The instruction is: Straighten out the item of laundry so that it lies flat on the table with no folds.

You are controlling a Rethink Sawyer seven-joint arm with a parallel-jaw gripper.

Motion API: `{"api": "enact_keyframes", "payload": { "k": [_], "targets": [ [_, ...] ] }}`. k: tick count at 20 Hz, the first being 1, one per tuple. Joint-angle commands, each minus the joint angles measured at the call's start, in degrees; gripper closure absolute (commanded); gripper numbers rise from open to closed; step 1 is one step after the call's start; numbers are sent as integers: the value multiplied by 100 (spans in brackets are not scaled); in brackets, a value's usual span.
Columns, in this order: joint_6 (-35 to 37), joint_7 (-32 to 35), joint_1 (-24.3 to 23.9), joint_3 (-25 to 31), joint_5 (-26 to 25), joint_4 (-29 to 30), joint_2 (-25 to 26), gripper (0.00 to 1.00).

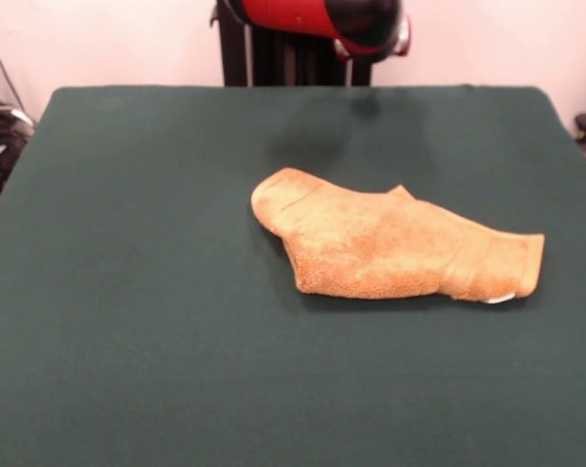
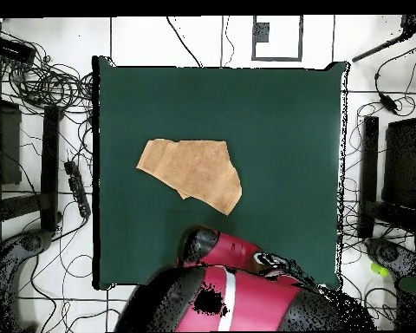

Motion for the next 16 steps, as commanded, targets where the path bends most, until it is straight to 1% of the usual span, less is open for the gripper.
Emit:
{"api": "enact_keyframes", "payload": {
  "k": [1,5,6,9,16],
  "targets": [
    [-1893,707,-274,982,281,330,-495,0],
    [-2921,687,-502,1315,10,468,-542,0],
    [-3051,691,-552,1379,-30,507,-558,0],
    [-2967,671,-604,1440,-44,481,-587,0],
    [-2575,798,-594,1493,182,359,-731,0]
  ]
}}
